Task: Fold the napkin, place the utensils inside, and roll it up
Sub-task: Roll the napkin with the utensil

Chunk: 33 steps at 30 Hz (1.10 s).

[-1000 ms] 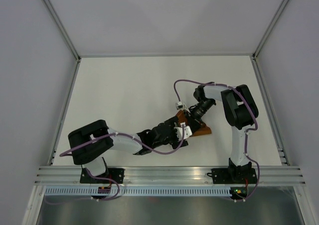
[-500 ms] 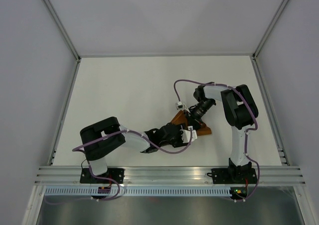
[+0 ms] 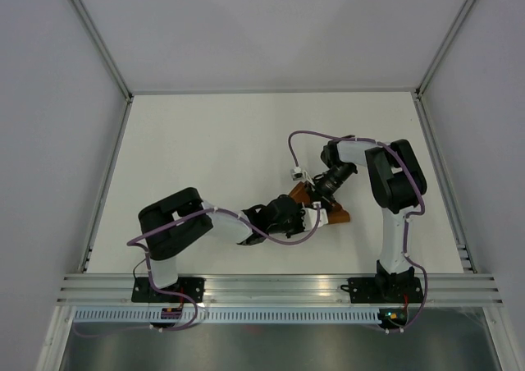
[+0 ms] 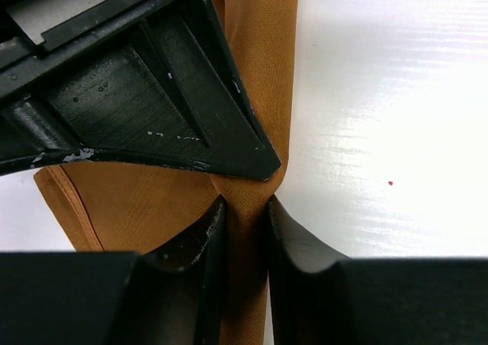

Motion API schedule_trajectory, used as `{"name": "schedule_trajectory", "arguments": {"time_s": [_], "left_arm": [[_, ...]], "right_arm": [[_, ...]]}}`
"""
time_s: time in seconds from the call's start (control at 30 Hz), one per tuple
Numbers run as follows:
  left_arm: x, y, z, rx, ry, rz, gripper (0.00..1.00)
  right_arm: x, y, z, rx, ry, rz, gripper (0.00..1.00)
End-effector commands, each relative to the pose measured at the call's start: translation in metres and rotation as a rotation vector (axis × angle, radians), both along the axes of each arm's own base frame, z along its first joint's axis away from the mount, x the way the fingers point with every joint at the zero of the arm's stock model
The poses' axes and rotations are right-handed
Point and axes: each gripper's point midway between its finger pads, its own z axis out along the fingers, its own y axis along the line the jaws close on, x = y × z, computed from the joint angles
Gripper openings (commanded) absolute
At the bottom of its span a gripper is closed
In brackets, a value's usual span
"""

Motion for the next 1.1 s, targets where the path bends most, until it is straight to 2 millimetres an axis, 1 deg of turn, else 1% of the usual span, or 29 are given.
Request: {"name": "schedule_trajectory", "arguments": {"time_s": [0.0,0.03,0.07,0.13,0.17,0.2,0.23,0.3,0.33,0.4,0.43,0.47,0.5,0.57,0.6,0.63,0.67,0.7,0.73,0.77,0.8,0.83,0.87,0.9,0.93,0.97,1.0,1.03,1.07], "left_arm": [[-0.02,0.016,-0.04,0.087,0.187,0.003,0.17],[-0.02,0.016,-0.042,0.089,0.205,0.003,0.16],[-0.021,0.017,-0.044,0.092,0.228,0.015,0.07],[-0.022,0.018,-0.047,0.096,0.274,0.014,0.05],[-0.022,0.02,-0.053,0.105,0.313,0.032,0.02],[-0.022,0.02,-0.054,0.1,0.35,0.03,0.02],[-0.022,0.019,-0.054,0.109,0.377,0.035,0.02],[-0.024,0.019,-0.058,0.106,0.425,0.041,0.02],[-0.024,0.017,-0.057,0.101,0.439,0.044,0.02],[-0.026,0.019,-0.06,0.108,0.487,0.052,0.02],[-0.025,0.021,-0.062,0.107,0.505,0.06,0.02],[-0.026,0.021,-0.063,0.104,0.533,0.074,0.02],[-0.025,0.023,-0.065,0.098,0.561,0.078,0.02],[-0.026,0.025,-0.067,0.106,0.618,0.096,0.02],[-0.023,0.025,-0.068,0.107,0.633,0.103,0.02],[-0.024,0.025,-0.068,0.111,0.649,0.105,0.02],[-0.024,0.026,-0.07,0.118,0.667,0.114,0.02],[-0.024,0.03,-0.072,0.136,0.694,0.129,0.02],[-0.022,0.028,-0.073,0.138,0.71,0.129,0.02],[-0.023,0.028,-0.073,0.139,0.749,0.146,0.02],[-0.02,0.029,-0.071,0.152,0.777,0.163,0.02],[-0.021,0.03,-0.075,0.165,0.807,0.176,0.02],[-0.021,0.031,-0.075,0.171,0.828,0.182,0.02],[-0.02,0.03,-0.073,0.163,0.855,0.18,0.02],[-0.023,0.034,-0.075,0.188,0.893,0.2,0.02],[-0.024,0.034,-0.075,0.191,0.914,0.204,0.02],[-0.019,0.034,-0.073,0.186,0.927,0.215,0.02],[-0.02,0.037,-0.074,0.199,0.957,0.237,0.02],[-0.02,0.04,-0.077,0.206,0.983,0.252,0.02]], "right_arm": [[0.021,-0.014,-0.032,-0.069,-0.173,0.068,0.29],[0.023,-0.014,-0.029,-0.069,-0.182,0.061,0.34],[0.026,-0.012,-0.023,-0.058,-0.198,0.05,0.37],[0.033,-0.009,-0.011,-0.046,-0.232,0.021,0.43],[0.035,-0.007,-0.006,-0.035,-0.242,0.007,0.44],[0.041,-0.006,-0.002,-0.027,-0.267,-0.009,0.45],[0.047,-0.005,0.007,-0.026,-0.292,-0.042,0.47],[0.06,-0.004,0.012,-0.021,-0.348,-0.087,0.49],[0.067,-0.007,0.021,-0.028,-0.371,-0.137,0.51],[0.082,-0.009,0.026,-0.023,-0.434,-0.193,0.53],[0.09,-0.015,0.034,-0.029,-0.447,-0.255,0.53],[0.101,-0.016,0.038,-0.019,-0.485,-0.283,0.54],[0.103,-0.019,0.041,-0.018,-0.489,-0.311,0.54],[0.118,-0.028,0.054,-0.002,-0.53,-0.393,0.54],[0.119,-0.033,0.054,-0.001,-0.533,-0.419,0.54],[0.124,-0.039,0.063,0.009,-0.56,-0.45,0.55],[0.127,-0.043,0.068,0.017,-0.579,-0.463,0.55],[0.124,-0.047,0.067,0.018,-0.58,-0.473,0.55],[0.125,-0.051,0.077,0.027,-0.612,-0.489,0.55],[0.124,-0.053,0.081,0.031,-0.626,-0.491,0.55],[0.118,-0.055,0.079,0.031,-0.635,-0.485,0.55],[0.115,-0.056,0.089,0.044,-0.675,-0.49,0.55],[0.111,-0.057,0.09,0.05,-0.688,-0.482,0.55],[0.1,-0.057,0.086,0.054,-0.695,-0.457,0.56],[0.095,-0.058,0.095,0.067,-0.732,-0.451,0.56],[0.09,-0.057,0.094,0.074,-0.74,-0.44,0.57],[0.08,-0.057,0.093,0.085,-0.759,-0.408,0.57],[0.074,-0.057,0.093,0.092,-0.762,-0.389,0.57],[0.062,-0.057,0.088,0.094,-0.734,-0.373,0.58]]}}
